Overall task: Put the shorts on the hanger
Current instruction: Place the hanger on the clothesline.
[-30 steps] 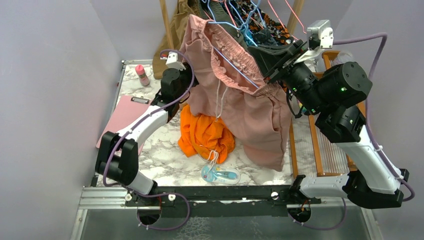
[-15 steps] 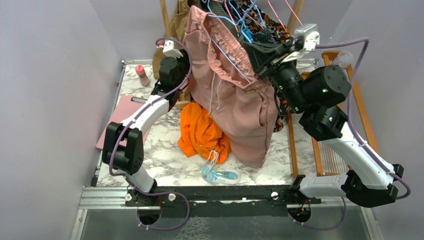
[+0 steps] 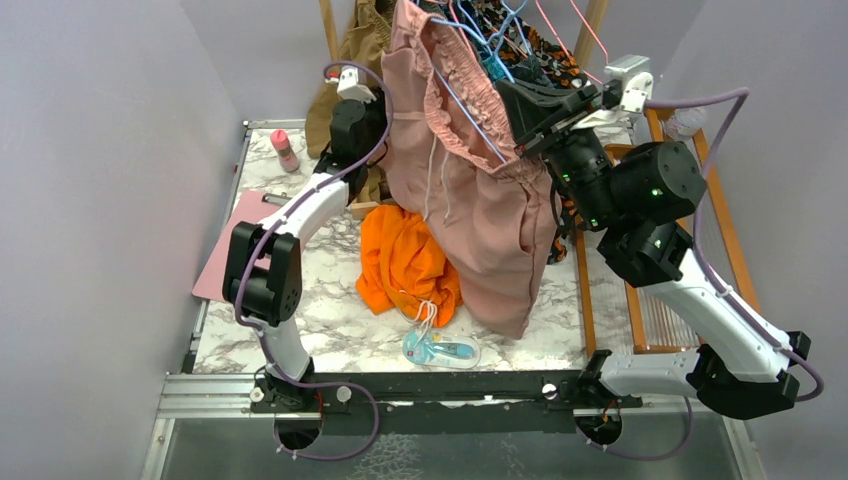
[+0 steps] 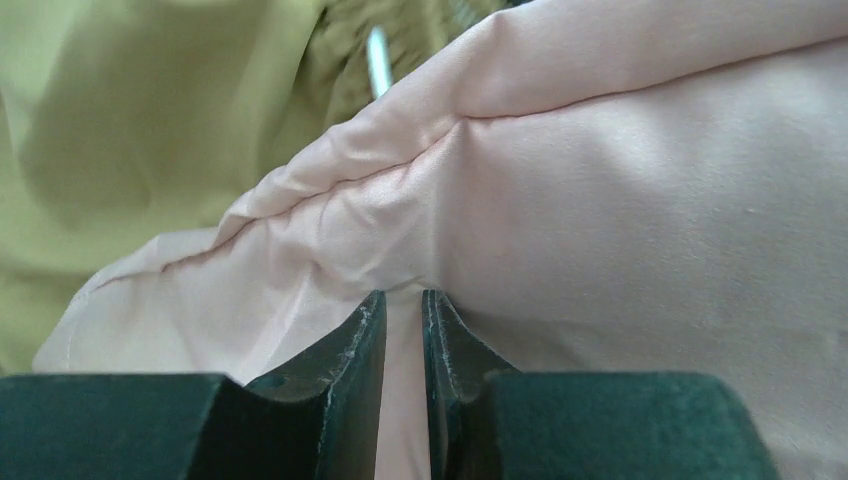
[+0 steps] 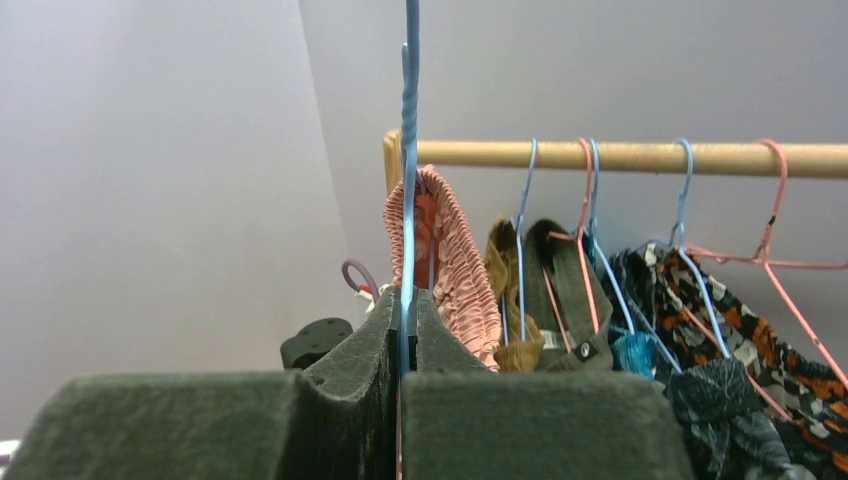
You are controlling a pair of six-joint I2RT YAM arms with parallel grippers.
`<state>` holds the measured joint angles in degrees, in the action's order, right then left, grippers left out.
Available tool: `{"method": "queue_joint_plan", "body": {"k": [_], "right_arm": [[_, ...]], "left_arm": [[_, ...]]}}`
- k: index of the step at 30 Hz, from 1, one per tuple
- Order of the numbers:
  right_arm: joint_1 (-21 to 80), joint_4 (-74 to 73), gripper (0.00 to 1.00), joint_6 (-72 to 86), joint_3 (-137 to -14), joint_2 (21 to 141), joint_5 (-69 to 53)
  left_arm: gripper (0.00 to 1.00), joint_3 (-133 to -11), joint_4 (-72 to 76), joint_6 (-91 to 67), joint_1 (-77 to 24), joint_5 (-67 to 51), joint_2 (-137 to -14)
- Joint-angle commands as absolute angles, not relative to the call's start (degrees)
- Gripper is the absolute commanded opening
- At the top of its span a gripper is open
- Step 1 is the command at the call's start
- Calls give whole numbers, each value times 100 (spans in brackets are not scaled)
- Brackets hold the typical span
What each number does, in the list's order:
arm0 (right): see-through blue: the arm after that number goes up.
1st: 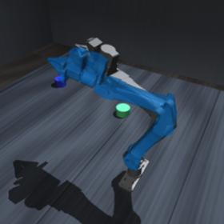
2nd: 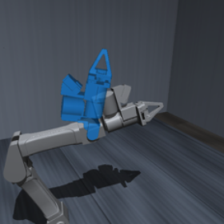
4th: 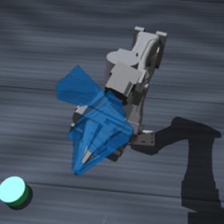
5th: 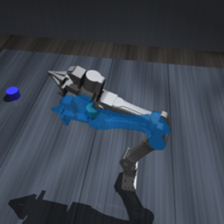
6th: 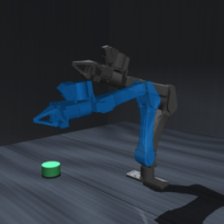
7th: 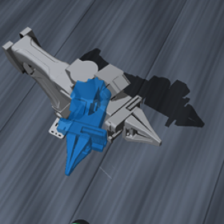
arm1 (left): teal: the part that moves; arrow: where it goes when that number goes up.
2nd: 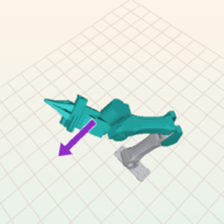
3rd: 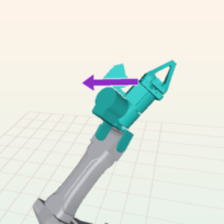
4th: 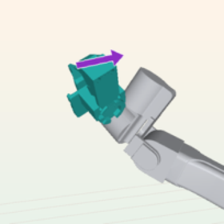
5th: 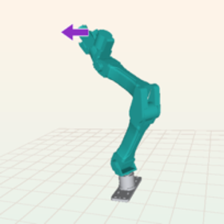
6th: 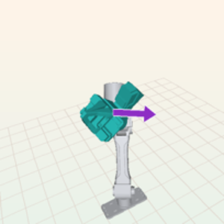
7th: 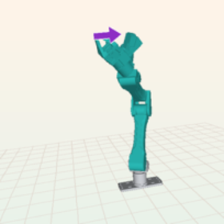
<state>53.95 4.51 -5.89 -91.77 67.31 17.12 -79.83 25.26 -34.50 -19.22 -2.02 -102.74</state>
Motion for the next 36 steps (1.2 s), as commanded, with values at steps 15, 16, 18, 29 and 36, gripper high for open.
{"method": "queue_joint_plan", "body": {"k": [15,16,18,29,36], "right_arm": [[5403,2236,1,-217,-8267,7108,1519],[5405,2270,1,-235,-8326,7153,1502],[5404,2341,1,-332,-8541,7258,1476],[5375,3201,1,-1278,-8843,7809,1943],[5320,3061,1,-1153,-8920,8074,2118]], "left_arm": [[32,-7169,2830,-3486,-1564,-78,-9987],[33,-7137,2830,-3475,-1533,-101,-9940],[35,-7075,2830,-3449,-1481,-156,-9828],[69,-6250,2826,-3145,-1433,0,-8766],[76,-5337,2722,-3296,-1433,161,-7756]]}}
